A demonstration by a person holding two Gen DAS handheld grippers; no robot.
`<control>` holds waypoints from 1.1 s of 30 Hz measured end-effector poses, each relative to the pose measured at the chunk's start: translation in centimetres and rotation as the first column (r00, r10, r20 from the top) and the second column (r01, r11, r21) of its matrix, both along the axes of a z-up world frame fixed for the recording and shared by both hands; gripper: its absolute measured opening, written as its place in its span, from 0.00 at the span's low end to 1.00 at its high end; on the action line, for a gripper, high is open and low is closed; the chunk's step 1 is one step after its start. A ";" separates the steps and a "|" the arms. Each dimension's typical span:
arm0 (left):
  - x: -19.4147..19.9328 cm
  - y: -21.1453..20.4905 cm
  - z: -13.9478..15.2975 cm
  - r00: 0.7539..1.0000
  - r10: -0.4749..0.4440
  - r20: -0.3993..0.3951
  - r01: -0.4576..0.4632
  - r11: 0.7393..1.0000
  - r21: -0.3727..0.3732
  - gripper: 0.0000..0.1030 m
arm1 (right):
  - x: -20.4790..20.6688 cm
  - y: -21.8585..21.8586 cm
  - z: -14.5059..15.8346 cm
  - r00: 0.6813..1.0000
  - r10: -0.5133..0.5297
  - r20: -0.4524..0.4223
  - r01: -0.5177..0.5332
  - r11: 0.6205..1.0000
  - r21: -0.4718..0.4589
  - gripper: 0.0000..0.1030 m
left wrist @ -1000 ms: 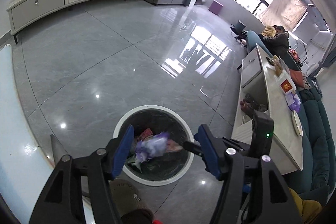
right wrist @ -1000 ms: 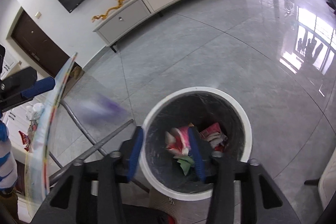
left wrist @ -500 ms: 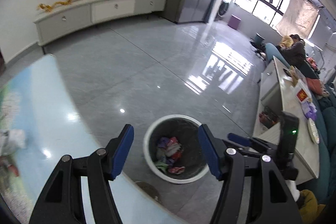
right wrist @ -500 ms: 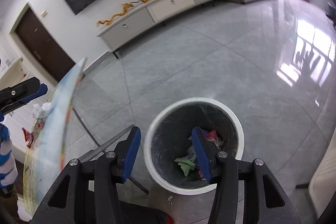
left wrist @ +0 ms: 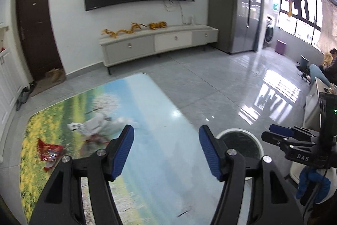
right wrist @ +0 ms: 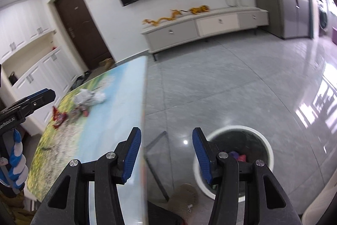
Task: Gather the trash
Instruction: 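Move both grippers back toward the remaining trash on the table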
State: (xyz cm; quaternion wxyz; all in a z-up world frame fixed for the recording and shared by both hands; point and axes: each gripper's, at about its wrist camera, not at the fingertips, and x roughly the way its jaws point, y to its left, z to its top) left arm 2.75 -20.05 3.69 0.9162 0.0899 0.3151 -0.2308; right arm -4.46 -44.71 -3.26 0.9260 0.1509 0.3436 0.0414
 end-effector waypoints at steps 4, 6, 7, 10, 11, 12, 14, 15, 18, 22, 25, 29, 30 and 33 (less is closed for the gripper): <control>-1.2 3.4 0.9 0.997 0.072 0.037 -0.072 0.997 -0.014 0.61 | 0.4 2.7 1.0 0.998 0.060 0.019 -0.060 0.998 -0.008 0.48; -1.7 4.4 1.1 0.995 0.093 0.047 -0.093 0.996 -0.017 0.61 | 0.5 4.1 1.5 0.996 0.090 0.029 -0.090 0.996 -0.015 0.48; -2.2 5.0 1.3 0.992 0.110 0.057 -0.109 0.994 -0.021 0.62 | 0.4 4.7 1.7 0.994 0.104 0.033 -0.104 0.994 -0.018 0.48; -3.0 6.1 1.7 0.987 0.141 0.071 -0.139 0.990 -0.027 0.67 | 0.2 6.1 2.2 0.989 0.143 0.043 -0.142 0.989 -0.030 0.48; -3.3 6.4 1.8 0.986 0.151 0.076 -0.149 0.988 -0.028 0.67 | 0.1 6.3 2.4 0.987 0.151 0.048 -0.150 0.988 -0.032 0.48; -3.5 6.7 1.8 0.984 0.158 0.078 -0.156 0.987 -0.027 0.67 | 0.0 6.4 2.5 0.986 0.156 0.053 -0.155 0.988 -0.030 0.48; -3.9 7.3 1.9 0.982 0.170 0.085 -0.169 0.985 -0.022 0.67 | -0.2 6.8 2.7 0.984 0.164 0.063 -0.163 0.986 -0.028 0.48; -4.2 7.7 2.0 0.980 0.178 0.089 -0.176 0.984 -0.022 0.67 | -0.3 7.0 2.9 0.983 0.169 0.067 -0.167 0.985 -0.030 0.48; -4.9 8.4 2.2 0.976 0.196 0.094 -0.195 0.981 -0.022 0.68 | -0.6 7.5 3.4 0.980 0.183 0.082 -0.180 0.983 -0.036 0.49; -5.7 10.0 2.2 0.968 0.230 0.098 -0.229 0.973 -0.025 0.68 | -0.8 8.4 3.9 0.974 0.204 0.093 -0.201 0.979 -0.044 0.51; -6.0 11.2 2.2 0.962 0.253 0.099 -0.251 0.967 -0.031 0.68 | -0.8 9.2 4.3 0.971 0.217 0.096 -0.213 0.976 -0.053 0.52; -5.8 12.7 1.9 0.958 0.273 0.090 -0.270 0.962 -0.044 0.68 | -0.4 10.4 4.8 0.970 0.226 0.090 -0.220 0.973 -0.073 0.54; -5.6 13.0 1.7 0.958 0.275 0.083 -0.272 0.961 -0.048 0.68 | -0.4 10.5 4.8 0.970 0.227 0.087 -0.220 0.972 -0.077 0.55; -4.8 14.8 0.6 0.957 0.286 0.049 -0.283 0.957 -0.064 0.68 | 0.1 11.2 5.1 0.972 0.222 0.074 -0.215 0.972 -0.095 0.56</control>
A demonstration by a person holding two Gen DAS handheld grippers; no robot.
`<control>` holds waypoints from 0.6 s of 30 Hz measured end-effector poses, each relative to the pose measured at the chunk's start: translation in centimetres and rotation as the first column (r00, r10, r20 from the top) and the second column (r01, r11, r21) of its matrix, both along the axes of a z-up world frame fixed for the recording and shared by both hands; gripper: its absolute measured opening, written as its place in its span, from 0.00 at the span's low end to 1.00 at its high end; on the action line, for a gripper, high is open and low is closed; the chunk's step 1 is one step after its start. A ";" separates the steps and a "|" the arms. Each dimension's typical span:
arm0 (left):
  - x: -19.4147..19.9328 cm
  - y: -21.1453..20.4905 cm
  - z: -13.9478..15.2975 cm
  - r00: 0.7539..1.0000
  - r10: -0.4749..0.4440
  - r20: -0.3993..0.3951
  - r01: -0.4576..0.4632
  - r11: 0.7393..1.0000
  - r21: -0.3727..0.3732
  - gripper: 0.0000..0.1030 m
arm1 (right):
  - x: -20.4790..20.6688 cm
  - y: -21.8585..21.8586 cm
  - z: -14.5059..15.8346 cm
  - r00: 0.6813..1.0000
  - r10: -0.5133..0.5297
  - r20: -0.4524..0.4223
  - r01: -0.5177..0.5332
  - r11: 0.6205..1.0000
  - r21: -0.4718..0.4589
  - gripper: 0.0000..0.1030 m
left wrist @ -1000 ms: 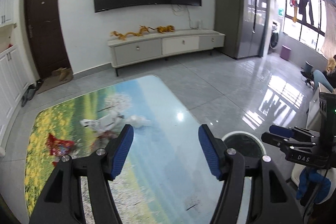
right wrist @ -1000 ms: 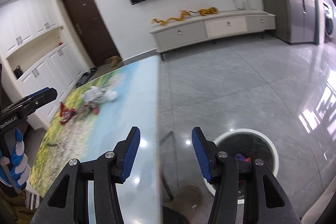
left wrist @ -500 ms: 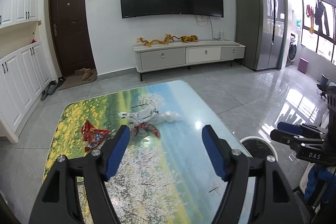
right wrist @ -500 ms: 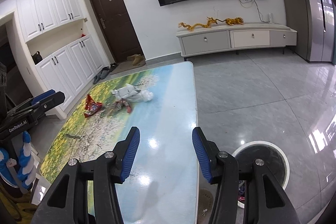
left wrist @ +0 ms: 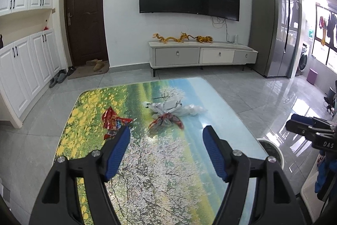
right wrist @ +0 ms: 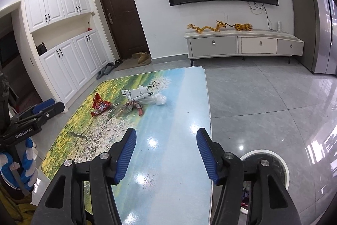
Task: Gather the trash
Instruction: 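Move both grippers back toward the remaining trash on the table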
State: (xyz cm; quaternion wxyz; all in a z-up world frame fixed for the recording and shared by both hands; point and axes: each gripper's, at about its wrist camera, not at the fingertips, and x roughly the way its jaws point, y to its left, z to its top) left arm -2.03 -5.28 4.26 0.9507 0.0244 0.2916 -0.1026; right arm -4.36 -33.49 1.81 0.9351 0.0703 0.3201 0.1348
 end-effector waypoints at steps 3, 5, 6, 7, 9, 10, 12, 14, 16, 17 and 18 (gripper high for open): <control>0.9 1.7 -1.4 1.000 0.012 -0.028 -0.013 1.000 -0.016 0.68 | 1.0 0.6 0.0 1.000 -0.005 -0.015 0.005 1.000 -0.019 0.58; 1.7 3.2 -2.9 0.998 0.024 -0.057 -0.025 0.999 -0.027 0.68 | 1.9 0.9 -0.3 1.000 -0.004 -0.029 0.004 1.000 -0.029 0.59; 2.1 3.8 -3.4 0.997 0.029 -0.071 -0.031 0.999 -0.033 0.68 | 2.5 1.1 -0.5 0.999 -0.003 -0.037 0.002 0.999 -0.032 0.59; 2.6 4.5 -4.1 0.995 0.034 -0.088 -0.038 0.998 -0.041 0.68 | 3.1 1.3 -0.7 0.999 -0.001 -0.045 -0.001 0.999 -0.032 0.59; 3.4 5.8 -5.4 0.993 0.040 -0.115 -0.046 0.997 -0.056 0.68 | 4.5 1.8 -1.4 0.998 0.011 -0.066 -0.013 0.999 -0.035 0.59; 4.1 6.3 -6.1 0.990 0.042 -0.134 -0.051 0.997 -0.062 0.68 | 5.2 2.1 -1.7 0.997 0.018 -0.075 -0.021 0.999 -0.039 0.59; 5.0 6.8 -6.8 0.988 0.037 -0.150 -0.048 0.996 -0.069 0.68 | 6.8 2.6 -2.4 0.995 0.035 -0.095 -0.038 0.998 -0.039 0.59; 6.2 6.8 -7.6 0.987 0.020 -0.162 -0.032 0.997 -0.072 0.68 | 8.7 3.2 -3.2 0.992 0.051 -0.111 -0.055 0.998 -0.035 0.59; 7.3 6.5 -8.2 0.984 -0.007 -0.178 -0.008 0.997 -0.082 0.68 | 10.3 3.6 -3.9 0.990 0.070 -0.126 -0.074 0.997 -0.032 0.59; 7.8 6.2 -8.5 0.982 -0.019 -0.186 0.003 0.996 -0.086 0.68 | 11.4 4.0 -4.4 0.987 0.082 -0.135 -0.087 0.996 -0.035 0.59; 8.3 6.0 -8.7 0.981 -0.030 -0.194 0.013 0.996 -0.088 0.68 | 12.3 4.3 -4.7 0.986 0.092 -0.141 -0.099 0.994 -0.039 0.59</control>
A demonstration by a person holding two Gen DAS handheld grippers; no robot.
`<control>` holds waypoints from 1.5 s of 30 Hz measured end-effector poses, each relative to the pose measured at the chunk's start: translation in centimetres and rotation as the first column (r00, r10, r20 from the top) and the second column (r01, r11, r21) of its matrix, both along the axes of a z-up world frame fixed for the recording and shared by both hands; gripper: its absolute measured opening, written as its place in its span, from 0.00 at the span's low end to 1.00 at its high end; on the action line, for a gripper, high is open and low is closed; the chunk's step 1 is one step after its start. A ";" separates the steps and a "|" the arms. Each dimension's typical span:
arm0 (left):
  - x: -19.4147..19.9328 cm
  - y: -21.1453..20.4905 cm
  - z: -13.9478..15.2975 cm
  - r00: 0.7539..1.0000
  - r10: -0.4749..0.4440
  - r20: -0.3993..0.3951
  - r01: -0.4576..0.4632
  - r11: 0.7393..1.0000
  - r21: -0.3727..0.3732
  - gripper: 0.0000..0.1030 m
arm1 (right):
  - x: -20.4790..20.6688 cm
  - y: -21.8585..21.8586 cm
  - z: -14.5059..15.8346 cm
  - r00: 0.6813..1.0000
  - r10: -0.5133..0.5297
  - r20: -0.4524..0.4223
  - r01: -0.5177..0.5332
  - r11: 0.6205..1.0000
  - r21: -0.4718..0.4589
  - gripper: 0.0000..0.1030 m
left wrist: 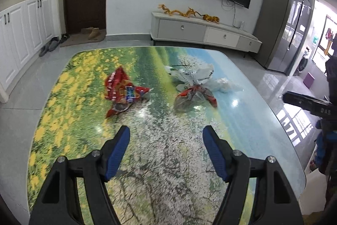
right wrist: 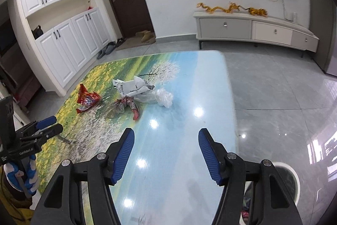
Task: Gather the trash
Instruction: 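Move both grippers back toward the remaining trash on the table, then grasp the white printed bag with the left gripper while the right grasps the clear plastic bag, then carry both plastic bags over the bin and open both grippers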
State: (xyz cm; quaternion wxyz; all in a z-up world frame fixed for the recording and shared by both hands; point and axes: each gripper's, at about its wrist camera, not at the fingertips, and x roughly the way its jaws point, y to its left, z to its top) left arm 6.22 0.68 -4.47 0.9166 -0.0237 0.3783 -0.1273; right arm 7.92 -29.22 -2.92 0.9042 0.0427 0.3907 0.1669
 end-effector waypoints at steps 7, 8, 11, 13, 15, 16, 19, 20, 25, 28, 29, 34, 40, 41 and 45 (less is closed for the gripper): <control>5.6 -3.1 -0.7 0.996 -0.081 -0.047 0.080 0.997 -0.019 0.68 | 5.7 1.8 -2.2 0.996 0.081 -0.023 -0.082 0.997 -0.013 0.59; 6.3 -3.4 -0.7 0.995 -0.087 -0.052 0.086 0.996 -0.026 0.68 | 6.7 2.0 -2.6 0.995 0.094 -0.025 -0.094 0.996 -0.012 0.59; 9.3 -4.4 -0.9 0.993 -0.094 -0.076 0.089 0.994 -0.067 0.68 | 8.5 2.5 -3.3 0.992 0.126 -0.028 -0.126 0.992 0.000 0.59; 11.2 -5.1 -1.2 0.991 -0.095 -0.094 0.087 0.993 -0.080 0.68 | 9.7 2.9 -4.1 0.989 0.144 -0.035 -0.144 0.990 0.003 0.59; 12.6 -5.7 -1.7 0.991 -0.085 -0.108 0.077 0.994 -0.072 0.68 | 10.6 3.2 -4.9 0.987 0.156 -0.045 -0.156 0.988 0.008 0.59; 13.7 -6.2 -2.3 0.988 -0.086 -0.126 0.077 0.994 -0.077 0.68 | 11.0 3.3 -5.2 0.986 0.162 -0.049 -0.161 0.987 0.012 0.59; 16.1 -6.6 -3.5 0.982 -0.074 -0.175 0.056 0.993 -0.108 0.68 | 12.0 3.4 -6.1 0.982 0.182 -0.059 -0.181 0.983 0.023 0.59; 16.7 -6.5 -3.7 0.980 -0.067 -0.186 0.045 0.991 -0.123 0.67 | 12.1 3.4 -6.2 0.981 0.185 -0.059 -0.184 0.983 0.026 0.53; 19.4 -5.6 -5.0 0.969 -0.024 -0.244 -0.022 0.982 -0.185 0.42 | 12.3 2.8 -7.0 0.980 0.186 -0.070 -0.184 0.982 0.042 0.32; 20.2 -5.2 -5.1 0.969 0.002 -0.247 -0.051 0.980 -0.194 0.38 | 11.8 1.4 -6.8 0.987 0.154 -0.053 -0.151 0.986 0.067 0.30; 20.3 -5.0 -5.1 0.968 0.010 -0.249 -0.062 0.978 -0.200 0.37 | 11.7 1.3 -6.7 0.988 0.144 -0.051 -0.141 0.987 0.071 0.30; 20.0 -3.7 -4.6 0.968 0.039 -0.250 -0.106 0.959 -0.262 0.33 | 10.0 -1.2 -6.6 0.994 0.091 -0.054 -0.086 0.992 0.095 0.30; 16.9 -3.6 -1.4 0.992 -0.009 -0.130 -0.026 0.963 -0.268 0.30 | 6.4 -3.8 -5.4 0.998 0.043 -0.038 -0.038 0.992 0.124 0.30; 16.0 -3.8 -0.8 0.995 -0.023 -0.101 -0.004 0.966 -0.257 0.30 | 6.0 -4.1 -5.1 0.999 0.037 -0.036 -0.032 0.991 0.130 0.30; 12.4 -4.3 1.2 0.998 -0.063 -0.008 0.060 0.981 -0.187 0.30 | 3.9 -4.7 -4.1 0.999 0.020 -0.026 -0.017 0.990 0.138 0.30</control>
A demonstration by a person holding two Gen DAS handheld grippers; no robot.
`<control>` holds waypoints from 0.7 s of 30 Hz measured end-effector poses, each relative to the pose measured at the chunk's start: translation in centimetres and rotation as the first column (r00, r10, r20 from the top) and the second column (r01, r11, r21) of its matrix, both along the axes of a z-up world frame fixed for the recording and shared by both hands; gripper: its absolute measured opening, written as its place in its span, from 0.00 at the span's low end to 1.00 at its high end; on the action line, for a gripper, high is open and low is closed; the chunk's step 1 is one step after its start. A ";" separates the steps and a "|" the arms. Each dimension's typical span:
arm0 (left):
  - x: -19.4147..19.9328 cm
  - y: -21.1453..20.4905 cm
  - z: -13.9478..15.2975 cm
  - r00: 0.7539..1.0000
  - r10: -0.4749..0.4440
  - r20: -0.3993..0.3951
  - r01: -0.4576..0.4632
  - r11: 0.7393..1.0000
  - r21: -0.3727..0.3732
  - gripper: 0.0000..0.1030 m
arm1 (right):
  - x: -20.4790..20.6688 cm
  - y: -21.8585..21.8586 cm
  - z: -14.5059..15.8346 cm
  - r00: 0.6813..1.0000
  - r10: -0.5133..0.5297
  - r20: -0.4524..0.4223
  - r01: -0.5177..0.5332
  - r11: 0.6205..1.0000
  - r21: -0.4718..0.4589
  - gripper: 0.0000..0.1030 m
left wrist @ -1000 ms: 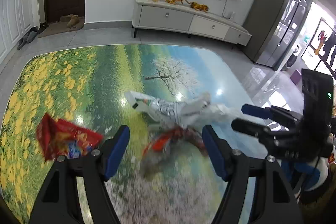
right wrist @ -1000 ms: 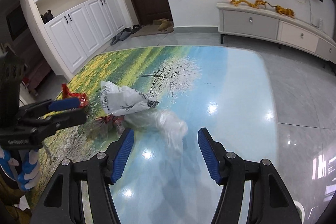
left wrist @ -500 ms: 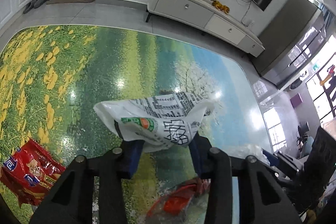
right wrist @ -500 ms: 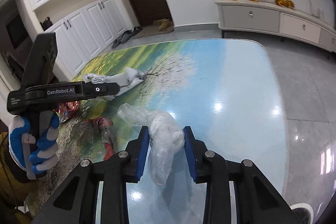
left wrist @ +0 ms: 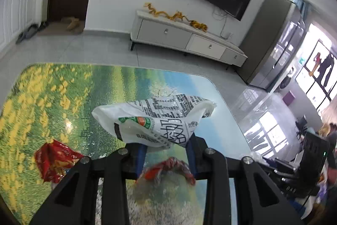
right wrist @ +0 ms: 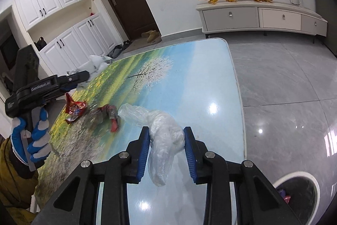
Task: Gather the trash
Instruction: 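Carry both plastic bags over the bin and open both grippers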
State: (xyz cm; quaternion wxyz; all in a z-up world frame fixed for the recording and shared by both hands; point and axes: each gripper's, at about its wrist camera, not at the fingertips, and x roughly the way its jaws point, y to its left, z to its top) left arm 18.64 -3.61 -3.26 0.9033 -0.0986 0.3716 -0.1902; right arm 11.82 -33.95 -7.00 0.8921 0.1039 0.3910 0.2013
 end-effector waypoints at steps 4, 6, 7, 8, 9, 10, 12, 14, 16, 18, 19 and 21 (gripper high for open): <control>-2.7 0.2 1.3 0.999 -0.016 0.028 0.015 1.000 0.015 0.30 | -2.1 -0.3 1.0 1.000 -0.007 0.016 0.007 1.000 0.008 0.30; -4.5 1.0 2.2 0.999 -0.007 0.045 0.006 1.000 0.024 0.30 | -3.2 -0.3 1.6 1.000 -0.009 0.028 0.009 1.000 0.009 0.30; -5.0 1.2 2.5 0.999 -0.004 0.052 0.002 1.000 0.027 0.30 | -3.8 -0.4 2.0 0.999 -0.011 0.035 0.010 1.000 0.010 0.30; -5.8 1.8 3.0 0.998 0.004 0.064 -0.006 0.999 0.035 0.30 | -4.3 -0.6 2.2 0.999 -0.012 0.041 0.011 1.000 0.011 0.30; -6.2 2.2 3.5 0.997 0.011 0.072 -0.014 0.999 0.043 0.30 | -4.7 -0.7 2.5 0.999 -0.013 0.046 0.013 1.000 0.012 0.30; -6.8 2.7 4.1 0.996 0.020 0.082 -0.024 0.998 0.050 0.30 | -5.2 -0.9 2.9 0.998 -0.016 0.053 0.015 1.000 0.013 0.30; -7.9 3.8 5.1 0.994 0.038 0.104 -0.045 0.997 0.062 0.30 | -5.9 -1.2 3.3 0.998 -0.021 0.065 0.020 1.000 0.015 0.30; -9.4 5.1 6.1 0.990 0.064 0.127 -0.074 0.994 0.078 0.30 | -6.8 -1.6 3.7 0.997 -0.028 0.077 0.026 0.999 0.024 0.30; -10.6 6.1 6.9 0.986 0.086 0.143 -0.099 0.991 0.087 0.30 | -7.6 -1.8 4.1 0.996 -0.034 0.088 0.032 0.999 0.031 0.30; -11.9 7.1 7.9 0.980 0.110 0.163 -0.128 0.986 0.103 0.30 | -8.4 -2.3 4.4 0.994 -0.041 0.099 0.038 0.999 0.036 0.30; -12.5 7.5 8.3 0.977 0.121 0.174 -0.142 0.983 0.113 0.30 | -8.8 -2.5 4.5 0.994 -0.044 0.102 0.040 0.998 0.038 0.30; -13.7 8.1 9.1 0.972 0.138 0.192 -0.164 0.978 0.129 0.30 | -9.6 -3.0 4.7 0.992 -0.057 0.112 0.052 0.998 0.047 0.30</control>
